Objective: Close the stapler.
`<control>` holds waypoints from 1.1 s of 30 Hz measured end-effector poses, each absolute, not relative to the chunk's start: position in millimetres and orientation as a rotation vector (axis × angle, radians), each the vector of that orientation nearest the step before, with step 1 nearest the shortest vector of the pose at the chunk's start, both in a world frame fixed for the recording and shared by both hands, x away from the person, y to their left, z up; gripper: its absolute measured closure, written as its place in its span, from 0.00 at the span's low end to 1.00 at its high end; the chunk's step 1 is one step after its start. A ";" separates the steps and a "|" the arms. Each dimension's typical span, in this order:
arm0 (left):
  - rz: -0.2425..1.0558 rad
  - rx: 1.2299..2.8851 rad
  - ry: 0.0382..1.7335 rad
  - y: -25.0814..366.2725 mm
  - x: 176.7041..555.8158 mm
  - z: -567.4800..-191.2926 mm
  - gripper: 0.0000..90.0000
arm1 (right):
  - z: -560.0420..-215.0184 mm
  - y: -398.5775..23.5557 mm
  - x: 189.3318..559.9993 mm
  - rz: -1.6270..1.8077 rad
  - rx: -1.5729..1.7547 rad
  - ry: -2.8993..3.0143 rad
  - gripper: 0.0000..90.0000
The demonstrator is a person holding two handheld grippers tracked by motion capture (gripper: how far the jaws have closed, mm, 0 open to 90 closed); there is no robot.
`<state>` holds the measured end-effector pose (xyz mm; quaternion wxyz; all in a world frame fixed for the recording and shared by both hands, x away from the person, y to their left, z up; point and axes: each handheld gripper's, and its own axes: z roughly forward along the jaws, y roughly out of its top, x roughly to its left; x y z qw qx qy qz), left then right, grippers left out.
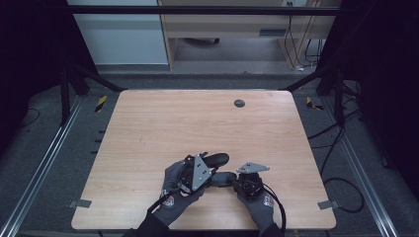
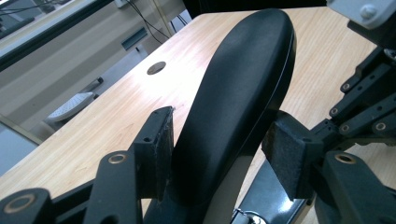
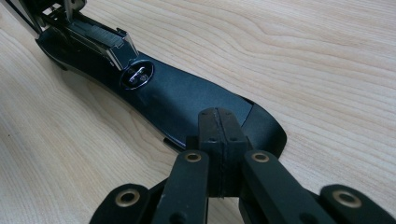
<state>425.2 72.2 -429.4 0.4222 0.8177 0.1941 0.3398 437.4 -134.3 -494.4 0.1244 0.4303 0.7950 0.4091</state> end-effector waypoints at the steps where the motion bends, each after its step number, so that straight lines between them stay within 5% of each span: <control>1: 0.854 2.054 0.480 71.1 425.2 -430.6 0.49 | -494.3 -134.3 437.4 1.192 1.255 2.317 1.00; 33: 0.851 2.198 0.356 51.9 426.5 -454.6 0.44 | -490.6 -144.3 435.5 1.205 1.274 2.289 1.00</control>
